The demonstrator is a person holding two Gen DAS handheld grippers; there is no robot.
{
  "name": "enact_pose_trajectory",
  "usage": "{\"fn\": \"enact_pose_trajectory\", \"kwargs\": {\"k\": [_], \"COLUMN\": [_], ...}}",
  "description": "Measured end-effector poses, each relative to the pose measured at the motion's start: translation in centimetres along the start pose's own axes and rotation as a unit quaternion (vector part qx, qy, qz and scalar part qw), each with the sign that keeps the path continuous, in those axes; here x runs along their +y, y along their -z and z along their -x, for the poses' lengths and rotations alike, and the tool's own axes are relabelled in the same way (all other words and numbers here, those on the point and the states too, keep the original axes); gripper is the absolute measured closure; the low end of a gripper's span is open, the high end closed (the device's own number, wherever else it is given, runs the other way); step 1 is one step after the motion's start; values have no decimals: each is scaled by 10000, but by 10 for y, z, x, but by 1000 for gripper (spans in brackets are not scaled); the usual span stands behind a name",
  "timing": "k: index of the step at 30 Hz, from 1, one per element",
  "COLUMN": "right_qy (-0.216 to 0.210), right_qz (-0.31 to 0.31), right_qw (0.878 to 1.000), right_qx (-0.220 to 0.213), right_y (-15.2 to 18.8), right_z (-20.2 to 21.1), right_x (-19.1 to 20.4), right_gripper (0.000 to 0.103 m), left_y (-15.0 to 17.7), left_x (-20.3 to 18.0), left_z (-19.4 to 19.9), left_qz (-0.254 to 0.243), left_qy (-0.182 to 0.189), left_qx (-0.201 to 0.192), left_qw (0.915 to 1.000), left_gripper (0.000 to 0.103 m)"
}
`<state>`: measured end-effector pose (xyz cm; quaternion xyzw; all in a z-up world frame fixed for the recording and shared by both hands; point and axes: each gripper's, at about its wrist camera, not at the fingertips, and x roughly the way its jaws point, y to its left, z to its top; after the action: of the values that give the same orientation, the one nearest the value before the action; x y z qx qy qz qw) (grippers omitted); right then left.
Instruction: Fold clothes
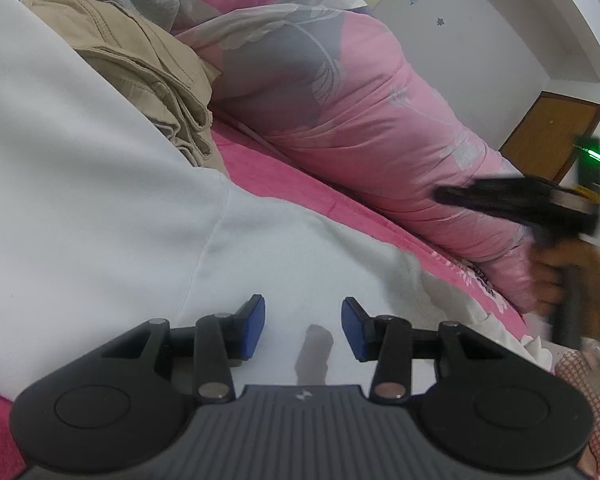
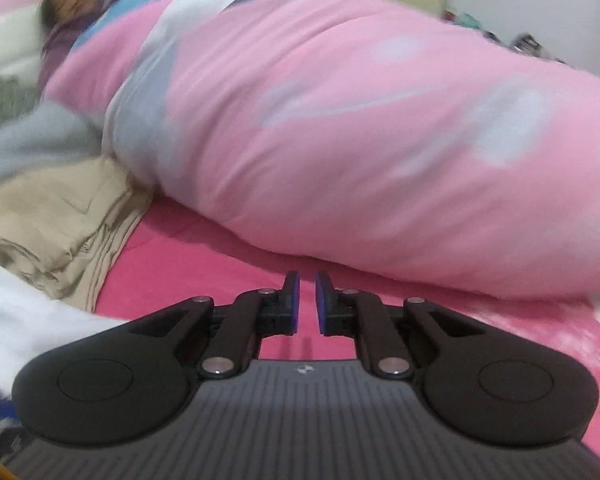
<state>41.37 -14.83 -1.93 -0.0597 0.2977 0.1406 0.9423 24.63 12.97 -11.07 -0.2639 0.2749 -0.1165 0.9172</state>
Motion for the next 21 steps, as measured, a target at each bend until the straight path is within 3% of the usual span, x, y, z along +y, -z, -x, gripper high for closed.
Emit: {"fn": "enact_pose_trajectory", "kwargs": {"k": [3, 5, 6, 9, 12, 15, 18, 21], "right_qy": [-381, -739, -853, -420, -428, -557, -725, -928], "right_qz": [-193, -362, -328, 26, -144, 192, 674, 1158], "right_qw": [9982, 9930, 9901, 9893, 9902, 9894, 9831, 9795], "right_qx": [429, 843, 1067, 1395, 1323, 1326, 1537, 1362], "right_y": [18, 33, 41, 51, 45, 41, 51, 62], "right_z": [29, 31, 27, 8, -2, -11, -14, 2], "right_x": [-27, -36, -35, -27, -35, -32, -18, 1], "right_gripper": [83, 69, 69, 69, 69, 50, 48, 49], "left_y": [0, 0, 0, 0, 0, 0, 0, 0], "left_x": [-1, -1, -1, 0, 1, 1, 1, 1], "left_z": [0, 1, 1, 1, 1, 1, 1, 1], "left_qz": [-16, -13, -11, 1, -6, -11, 1, 5], "left_qy": [-16, -15, -11, 8, 12, 19, 30, 32], "left_qx": [3, 2, 0, -5, -4, -6, -6, -2], "left_qw": [10000, 10000, 10000, 10000, 10000, 10000, 10000, 10000], "left_gripper": [59, 59, 59, 59, 59, 58, 58, 58]}}
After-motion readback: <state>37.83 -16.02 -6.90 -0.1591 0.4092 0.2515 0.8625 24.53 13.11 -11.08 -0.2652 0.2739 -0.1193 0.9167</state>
